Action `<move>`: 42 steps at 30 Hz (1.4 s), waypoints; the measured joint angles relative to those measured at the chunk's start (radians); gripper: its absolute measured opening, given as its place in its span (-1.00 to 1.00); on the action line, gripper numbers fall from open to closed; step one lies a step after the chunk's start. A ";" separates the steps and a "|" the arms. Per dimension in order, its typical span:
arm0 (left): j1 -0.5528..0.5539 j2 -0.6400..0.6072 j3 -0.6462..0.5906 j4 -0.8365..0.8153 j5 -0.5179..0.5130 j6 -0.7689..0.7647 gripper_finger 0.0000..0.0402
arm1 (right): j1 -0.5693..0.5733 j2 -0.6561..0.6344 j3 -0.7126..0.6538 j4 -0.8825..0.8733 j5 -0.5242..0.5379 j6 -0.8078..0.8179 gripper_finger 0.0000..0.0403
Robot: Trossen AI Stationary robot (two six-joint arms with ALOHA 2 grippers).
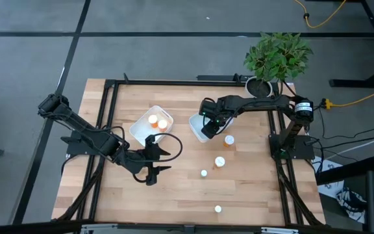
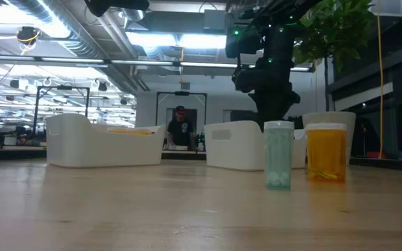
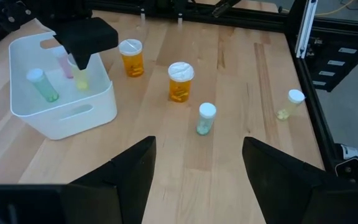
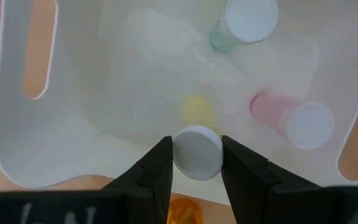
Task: Pick and place medicine bottles into bin by pill shape (circle, oval)
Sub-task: Put the yellow tablet bottle into the right white bin, then move the orange capsule bottle to the center of the table
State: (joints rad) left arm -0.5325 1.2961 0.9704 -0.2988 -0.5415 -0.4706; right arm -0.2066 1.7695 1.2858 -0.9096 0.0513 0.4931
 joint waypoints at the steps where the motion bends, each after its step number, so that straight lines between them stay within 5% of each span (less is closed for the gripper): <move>1: 0.000 0.000 0.000 0.000 0.000 0.000 0.16 | 0.000 0.000 0.000 0.000 0.000 0.000 -0.38; 11: 0.000 0.000 0.000 0.000 0.000 0.000 0.16 | 0.000 0.000 0.000 0.000 0.034 -0.001 -0.37; 23: 0.000 0.000 0.000 0.000 0.015 0.007 0.16 | 0.001 0.000 0.000 0.000 0.035 -0.001 -0.11; 42: 0.000 0.000 0.000 0.000 0.015 0.009 0.16 | -0.006 0.000 0.093 -0.032 0.037 -0.028 -0.11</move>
State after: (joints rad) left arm -0.5324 1.2961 0.9703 -0.2985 -0.5262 -0.4618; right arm -0.2123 1.7695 1.3783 -0.9413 0.0883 0.4653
